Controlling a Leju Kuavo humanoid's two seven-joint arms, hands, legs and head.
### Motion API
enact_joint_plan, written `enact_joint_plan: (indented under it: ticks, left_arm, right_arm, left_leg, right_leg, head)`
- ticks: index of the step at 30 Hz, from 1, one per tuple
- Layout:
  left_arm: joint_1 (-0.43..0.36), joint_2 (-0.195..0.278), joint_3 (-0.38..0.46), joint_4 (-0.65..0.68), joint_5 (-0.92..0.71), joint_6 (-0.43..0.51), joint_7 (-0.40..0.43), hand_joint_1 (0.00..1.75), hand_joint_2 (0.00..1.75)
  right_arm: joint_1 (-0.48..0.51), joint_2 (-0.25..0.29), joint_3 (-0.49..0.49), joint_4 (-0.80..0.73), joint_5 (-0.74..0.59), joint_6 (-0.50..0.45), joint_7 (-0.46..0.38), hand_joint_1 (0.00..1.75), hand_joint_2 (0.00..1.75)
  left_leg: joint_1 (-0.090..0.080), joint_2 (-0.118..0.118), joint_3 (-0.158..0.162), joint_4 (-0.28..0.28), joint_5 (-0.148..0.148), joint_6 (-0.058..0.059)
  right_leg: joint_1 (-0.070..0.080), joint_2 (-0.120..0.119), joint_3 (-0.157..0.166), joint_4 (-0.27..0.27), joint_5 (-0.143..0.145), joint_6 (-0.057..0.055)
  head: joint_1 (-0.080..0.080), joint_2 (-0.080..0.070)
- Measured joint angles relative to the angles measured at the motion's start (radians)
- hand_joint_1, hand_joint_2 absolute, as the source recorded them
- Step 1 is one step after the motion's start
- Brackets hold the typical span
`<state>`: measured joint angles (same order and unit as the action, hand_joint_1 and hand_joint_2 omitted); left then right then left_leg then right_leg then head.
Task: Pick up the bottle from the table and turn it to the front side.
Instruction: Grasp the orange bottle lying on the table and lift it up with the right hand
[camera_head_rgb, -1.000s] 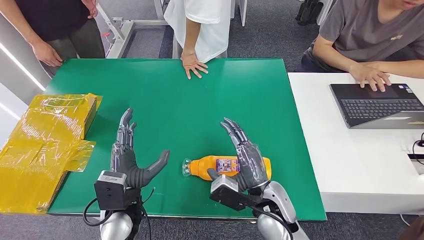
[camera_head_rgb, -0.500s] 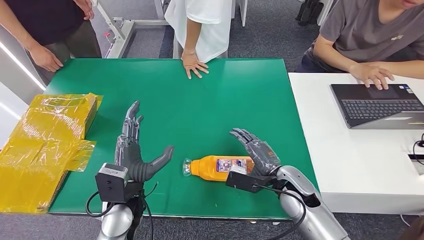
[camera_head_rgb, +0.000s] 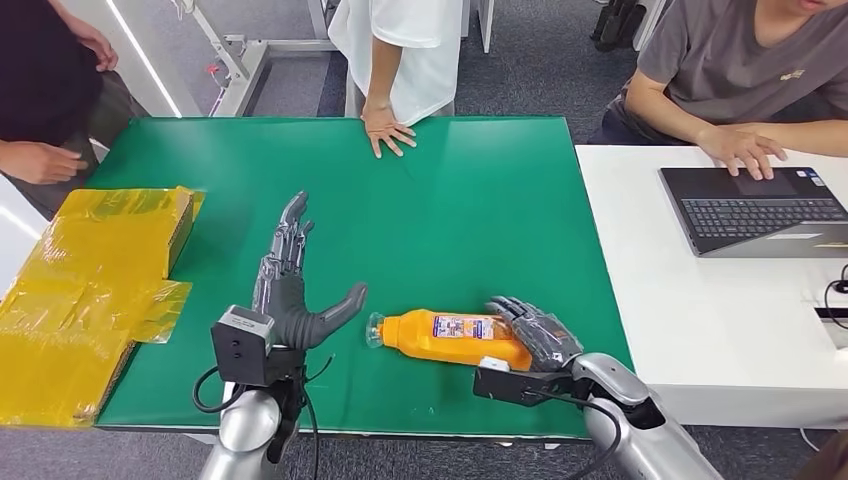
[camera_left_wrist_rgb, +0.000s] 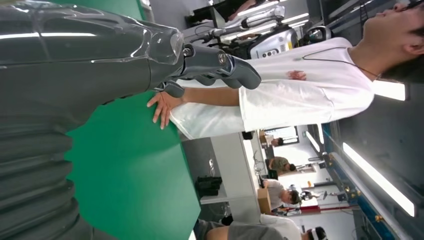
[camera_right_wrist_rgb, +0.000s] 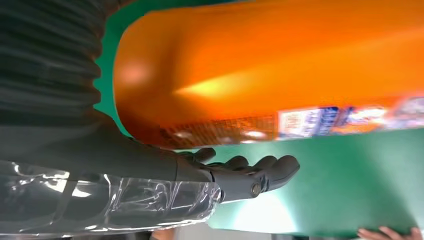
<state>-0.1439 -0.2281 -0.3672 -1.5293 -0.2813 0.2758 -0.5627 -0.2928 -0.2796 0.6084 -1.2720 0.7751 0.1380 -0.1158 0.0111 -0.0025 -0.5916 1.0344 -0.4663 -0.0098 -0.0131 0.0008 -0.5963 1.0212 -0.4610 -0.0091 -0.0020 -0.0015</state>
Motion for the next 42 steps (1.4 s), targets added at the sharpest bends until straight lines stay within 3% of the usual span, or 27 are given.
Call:
enact_joint_plan:
  ticks: [4,5,8,9,11,31,42]
  left_arm:
    - [-0.003,0.000,-0.004,0.012,0.024,0.013,-0.002,0.00,1.75]
    - [-0.004,0.000,-0.004,0.015,0.029,0.013,-0.002,0.00,1.75]
    - [-0.004,0.000,-0.006,0.023,0.040,0.013,-0.002,0.00,1.75]
    - [-0.004,0.000,-0.007,0.025,0.043,0.013,-0.002,0.00,1.75]
    - [-0.005,0.000,-0.007,0.029,0.047,0.016,-0.002,0.00,1.75]
    - [-0.004,0.000,-0.007,0.034,0.057,0.031,-0.012,0.00,1.75]
    - [-0.002,0.000,-0.007,0.037,0.058,0.042,-0.025,0.00,1.75]
  right_arm:
    - [-0.028,-0.001,0.005,0.055,-0.003,0.009,0.010,0.00,1.75]
    - [-0.035,-0.001,0.006,0.067,-0.004,0.009,0.010,0.17,1.75]
    - [-0.053,0.000,0.009,0.099,-0.004,0.000,0.007,1.30,1.75]
    - [-0.059,0.000,0.010,0.109,-0.004,-0.008,0.002,1.56,1.75]
    - [-0.075,0.003,0.012,0.135,-0.005,-0.027,-0.014,1.70,1.75]
    - [-0.178,0.050,0.044,0.281,-0.025,-0.104,-0.083,1.75,1.75]
    - [-0.148,0.104,-0.006,0.223,-0.099,-0.320,-0.116,1.75,1.75]
  left_leg:
    - [0.000,0.000,0.000,0.000,0.000,0.000]
    - [0.000,0.000,0.000,0.000,0.000,0.000]
    - [0.000,0.000,0.000,0.000,0.000,0.000]
    - [0.000,0.000,0.000,0.000,0.000,0.000]
    - [0.000,0.000,0.000,0.000,0.000,0.000]
    - [0.000,0.000,0.000,0.000,0.001,0.001]
    - [0.000,0.000,0.000,0.000,0.001,0.001]
  right_leg:
    - [0.000,0.000,0.000,0.000,0.000,0.000]
    - [0.000,0.000,0.000,0.000,0.000,0.000]
    - [0.000,0.000,0.000,0.000,0.000,0.001]
    - [0.000,0.000,0.000,0.000,0.000,0.001]
    - [0.000,0.000,0.001,0.000,0.001,0.001]
    - [0.000,0.000,0.000,0.000,0.001,0.000]
    - [0.000,0.000,0.000,0.000,0.001,0.000]
  head:
    - [0.000,0.000]
    - [0.000,0.000]
    - [0.000,0.000]
    - [0.000,0.000]
    - [0.000,0.000]
    - [0.000,0.000]
    - [0.000,0.000]
